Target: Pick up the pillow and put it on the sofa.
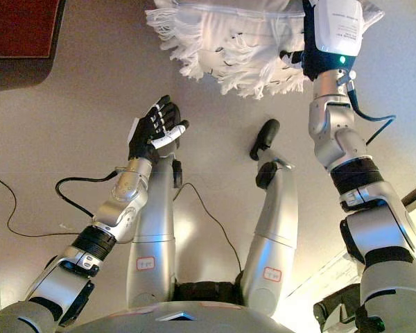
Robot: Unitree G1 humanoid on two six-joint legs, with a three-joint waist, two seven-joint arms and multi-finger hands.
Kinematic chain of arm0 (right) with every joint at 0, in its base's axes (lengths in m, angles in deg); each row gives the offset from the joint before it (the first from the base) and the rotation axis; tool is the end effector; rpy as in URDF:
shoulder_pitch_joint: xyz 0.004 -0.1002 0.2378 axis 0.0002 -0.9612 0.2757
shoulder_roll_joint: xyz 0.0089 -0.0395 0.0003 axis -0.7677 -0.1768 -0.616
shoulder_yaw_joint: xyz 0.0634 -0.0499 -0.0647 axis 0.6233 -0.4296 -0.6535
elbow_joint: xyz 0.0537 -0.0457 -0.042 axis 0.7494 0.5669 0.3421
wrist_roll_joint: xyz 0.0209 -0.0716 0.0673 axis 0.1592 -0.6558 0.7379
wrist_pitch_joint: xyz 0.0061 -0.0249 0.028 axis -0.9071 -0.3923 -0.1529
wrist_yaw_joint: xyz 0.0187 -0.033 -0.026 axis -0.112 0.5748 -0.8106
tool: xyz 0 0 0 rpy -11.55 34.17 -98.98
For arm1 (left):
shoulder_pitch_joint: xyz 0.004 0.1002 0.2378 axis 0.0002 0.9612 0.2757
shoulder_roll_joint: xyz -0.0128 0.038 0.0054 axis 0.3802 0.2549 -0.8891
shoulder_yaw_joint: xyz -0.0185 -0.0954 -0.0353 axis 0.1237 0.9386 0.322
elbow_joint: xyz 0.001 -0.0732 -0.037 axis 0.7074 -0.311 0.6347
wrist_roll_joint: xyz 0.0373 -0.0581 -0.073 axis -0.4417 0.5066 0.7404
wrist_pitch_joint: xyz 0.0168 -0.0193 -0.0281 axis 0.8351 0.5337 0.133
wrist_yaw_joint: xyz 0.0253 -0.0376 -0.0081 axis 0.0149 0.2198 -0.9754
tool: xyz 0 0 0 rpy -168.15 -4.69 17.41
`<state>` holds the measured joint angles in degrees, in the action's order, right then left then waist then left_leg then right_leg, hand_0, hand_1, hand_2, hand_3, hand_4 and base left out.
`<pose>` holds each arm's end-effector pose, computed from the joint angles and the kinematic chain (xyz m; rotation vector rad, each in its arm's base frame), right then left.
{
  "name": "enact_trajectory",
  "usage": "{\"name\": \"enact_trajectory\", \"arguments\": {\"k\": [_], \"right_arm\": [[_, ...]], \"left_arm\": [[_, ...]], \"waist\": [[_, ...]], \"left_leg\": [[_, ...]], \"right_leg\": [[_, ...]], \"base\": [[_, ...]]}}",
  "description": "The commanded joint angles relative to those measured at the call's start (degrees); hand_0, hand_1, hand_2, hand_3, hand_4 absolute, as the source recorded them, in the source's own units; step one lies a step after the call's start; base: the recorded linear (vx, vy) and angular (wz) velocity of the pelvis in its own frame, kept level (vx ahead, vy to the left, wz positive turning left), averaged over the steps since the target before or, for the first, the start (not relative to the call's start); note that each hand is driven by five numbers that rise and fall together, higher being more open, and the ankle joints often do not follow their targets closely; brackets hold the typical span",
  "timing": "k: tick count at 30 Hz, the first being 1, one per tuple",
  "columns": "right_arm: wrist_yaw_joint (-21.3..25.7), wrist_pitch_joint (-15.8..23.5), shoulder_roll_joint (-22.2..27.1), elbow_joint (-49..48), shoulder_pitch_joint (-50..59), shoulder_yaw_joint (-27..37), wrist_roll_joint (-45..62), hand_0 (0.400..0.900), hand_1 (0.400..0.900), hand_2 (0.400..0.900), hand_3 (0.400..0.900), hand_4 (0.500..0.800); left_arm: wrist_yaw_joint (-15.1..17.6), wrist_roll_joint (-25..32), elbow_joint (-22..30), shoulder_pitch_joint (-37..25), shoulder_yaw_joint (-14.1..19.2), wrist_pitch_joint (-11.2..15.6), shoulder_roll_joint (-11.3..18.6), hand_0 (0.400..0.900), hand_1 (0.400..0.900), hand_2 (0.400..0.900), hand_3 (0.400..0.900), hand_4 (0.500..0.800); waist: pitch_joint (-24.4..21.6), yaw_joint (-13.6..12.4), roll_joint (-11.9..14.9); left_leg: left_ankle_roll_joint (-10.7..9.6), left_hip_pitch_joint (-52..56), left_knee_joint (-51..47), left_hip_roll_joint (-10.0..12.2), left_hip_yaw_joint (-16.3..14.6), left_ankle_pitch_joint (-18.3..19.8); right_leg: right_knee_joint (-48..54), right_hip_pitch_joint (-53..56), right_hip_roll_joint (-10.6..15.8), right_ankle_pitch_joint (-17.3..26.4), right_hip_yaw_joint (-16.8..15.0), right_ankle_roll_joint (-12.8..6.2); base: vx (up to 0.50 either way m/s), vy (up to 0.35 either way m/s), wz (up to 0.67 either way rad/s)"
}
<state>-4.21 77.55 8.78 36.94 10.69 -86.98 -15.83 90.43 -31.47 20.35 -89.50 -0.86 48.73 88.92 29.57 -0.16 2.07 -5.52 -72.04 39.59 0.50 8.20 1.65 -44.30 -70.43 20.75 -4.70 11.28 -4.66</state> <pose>0.3365 -0.2112 0.1906 -1.3452 -0.5270 -0.4268 0.2659 0.1580 0.0603 0.0092 -0.0559 -0.0299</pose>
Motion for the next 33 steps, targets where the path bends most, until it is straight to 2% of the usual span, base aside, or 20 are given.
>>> {"name": "enact_trajectory", "arguments": {"k": [1,2,3,4,10,21,33], "right_arm": [[-1.81,1.04,4.13,-6.21,5.37,-2.63,3.16,0.9,0.9,0.9,0.9,0.8],[-2.81,0.64,3.5,-6.55,6.37,-2.49,3.96,0.9,0.9,0.9,0.9,0.8],[-3.28,0.52,3.41,-7.0,7.41,-2.28,4.63,0.622,0.622,0.622,0.622,0.633],[-3.62,0.47,3.16,-7.35,8.16,-2.24,5.31,0.4,0.4,0.4,0.4,0.5],[-6.05,-0.31,1.02,-7.33,11.08,-2.0,7.95,0.4,0.4,0.4,0.4,0.5],[-6.14,0.68,-0.12,-10.93,8.33,1.13,6.37,0.4,0.4,0.4,0.4,0.5],[-3.36,2.36,-0.63,-18.46,0.12,6.65,4.62,0.4,0.4,0.4,0.4,0.5]], "left_arm": [[0.68,1.46,8.51,4.57,1.63,1.26,0.21,0.9,0.9,0.9,0.9,0.8],[0.68,1.4,8.64,4.52,1.95,0.6,0.19,0.9,0.9,0.9,0.9,0.8],[0.95,1.41,8.66,4.54,2.38,0.49,0.27,0.9,0.9,0.9,0.9,0.8],[0.9,1.34,8.54,4.63,2.61,0.19,0.17,0.9,0.9,0.9,0.9,0.8],[0.73,1.57,8.07,4.46,3.28,-1.11,0.04,0.9,0.9,0.9,0.9,0.8],[1.28,2.18,6.65,3.55,4.09,-0.67,-1.21,0.9,0.9,0.9,0.9,0.8],[6.59,-0.05,1.82,4.11,8.71,0.21,-3.99,0.9,0.9,0.9,0.9,0.8]], "waist": [[-1.52,-1.26,1.19],[-1.67,-1.13,1.36],[-1.76,-1.05,1.62],[-1.9,-1.0,1.83],[-2.48,-0.62,2.64],[-3.09,-0.43,2.7],[-4.25,-0.18,2.72]], "left_leg": [[1.08,2.01,2.58,0.31,1.57,8.53],[1.0,1.95,2.42,0.32,1.68,8.4],[0.89,1.9,2.2,0.34,1.76,8.29],[0.82,1.83,2.04,0.35,1.85,8.16],[0.56,1.77,0.15,0.57,2.12,7.35],[0.58,2.21,-1.45,0.44,1.88,6.42],[0.47,6.05,-3.87,0.79,1.38,4.98]], "right_leg": [[0.12,0.32,-0.55,0.29,-1.79,-5.25],[0.26,0.21,-0.66,0.32,-1.66,-5.16],[0.44,0.22,-0.75,0.37,-1.57,-5.11],[0.65,0.22,-0.83,0.41,-1.54,-5.07],[2.07,0.48,-1.1,0.7,-1.01,-4.99],[2.59,0.65,-1.37,0.75,-1.08,-5.11],[4.27,4.3,-1.52,1.63,-1.26,-5.51]], "base": [[0.0,0.0,0.0],[0.0,0.0,0.0],[0.0,0.0,0.0],[0.0,0.0,0.0],[0.0,0.0,0.0],[0.0,0.0,0.0],[0.0,-0.001,0.0]]}}
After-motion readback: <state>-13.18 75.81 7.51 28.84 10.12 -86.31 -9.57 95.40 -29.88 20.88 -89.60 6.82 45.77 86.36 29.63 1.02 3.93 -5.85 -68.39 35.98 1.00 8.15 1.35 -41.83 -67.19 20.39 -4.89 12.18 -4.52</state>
